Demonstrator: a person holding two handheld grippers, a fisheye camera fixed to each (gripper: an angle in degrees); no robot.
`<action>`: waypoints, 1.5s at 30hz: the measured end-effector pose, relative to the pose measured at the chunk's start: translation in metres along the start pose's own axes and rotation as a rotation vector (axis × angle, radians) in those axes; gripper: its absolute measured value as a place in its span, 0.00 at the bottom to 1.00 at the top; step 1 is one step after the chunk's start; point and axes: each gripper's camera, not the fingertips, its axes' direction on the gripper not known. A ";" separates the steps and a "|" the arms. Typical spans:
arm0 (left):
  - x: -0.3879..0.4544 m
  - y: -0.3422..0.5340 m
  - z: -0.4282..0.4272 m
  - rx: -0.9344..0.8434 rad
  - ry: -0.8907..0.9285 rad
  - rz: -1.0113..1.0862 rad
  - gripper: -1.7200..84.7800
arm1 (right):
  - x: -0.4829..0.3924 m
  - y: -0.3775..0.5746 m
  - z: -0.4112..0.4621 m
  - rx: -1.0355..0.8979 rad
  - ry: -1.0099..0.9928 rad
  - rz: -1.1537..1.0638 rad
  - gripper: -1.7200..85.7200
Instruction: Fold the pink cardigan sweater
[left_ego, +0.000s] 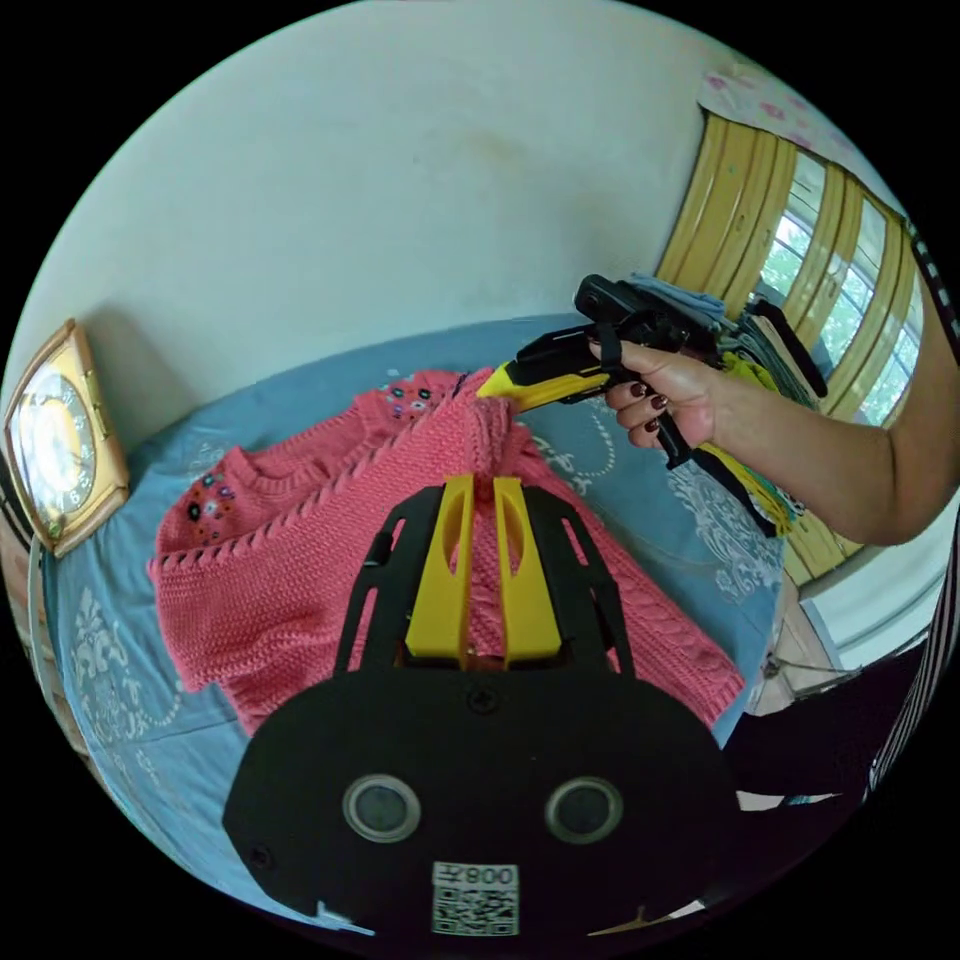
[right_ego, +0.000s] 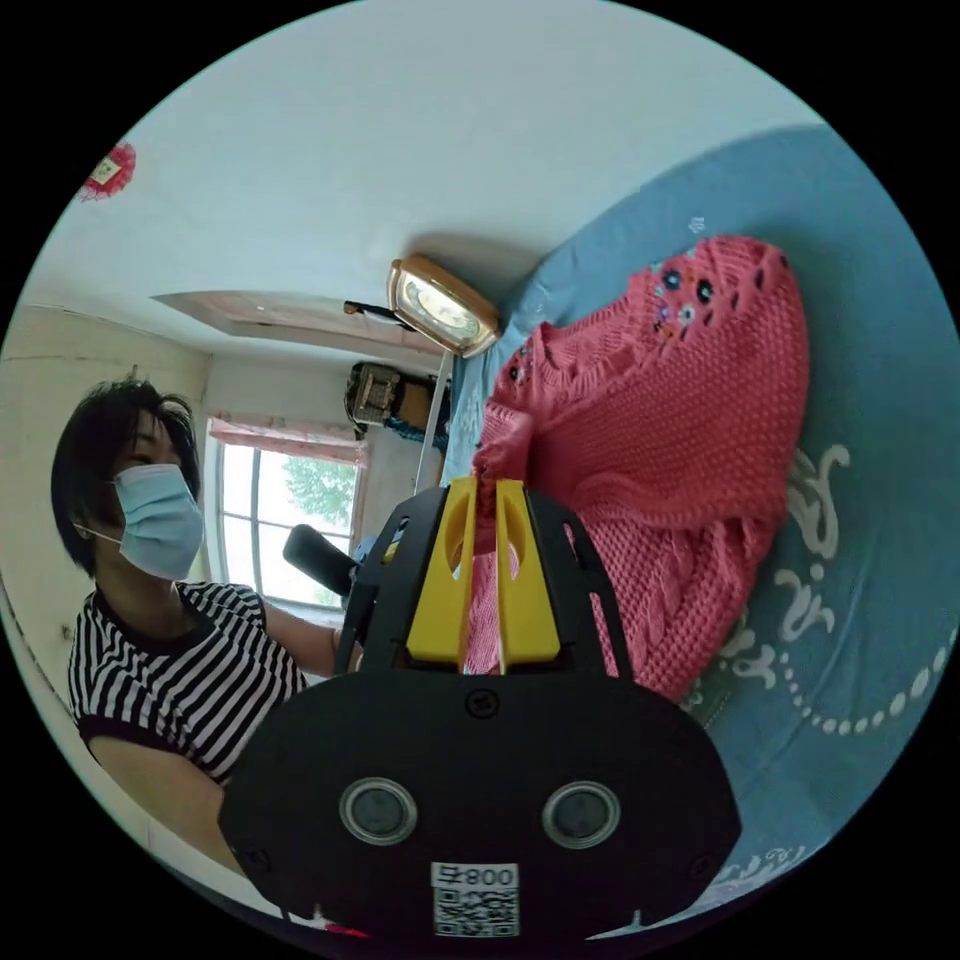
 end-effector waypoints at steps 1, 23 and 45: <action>0.007 -0.005 0.008 -0.014 0.008 0.026 0.05 | 0.003 0.005 -0.005 0.009 -0.004 0.006 0.05; 0.015 -0.046 0.158 -0.266 0.126 0.073 0.09 | 0.075 0.073 -0.083 0.008 0.185 0.194 0.05; -0.259 -0.003 0.020 -0.073 -0.199 -0.566 0.02 | -0.013 0.060 -0.053 -0.089 0.585 -0.037 0.02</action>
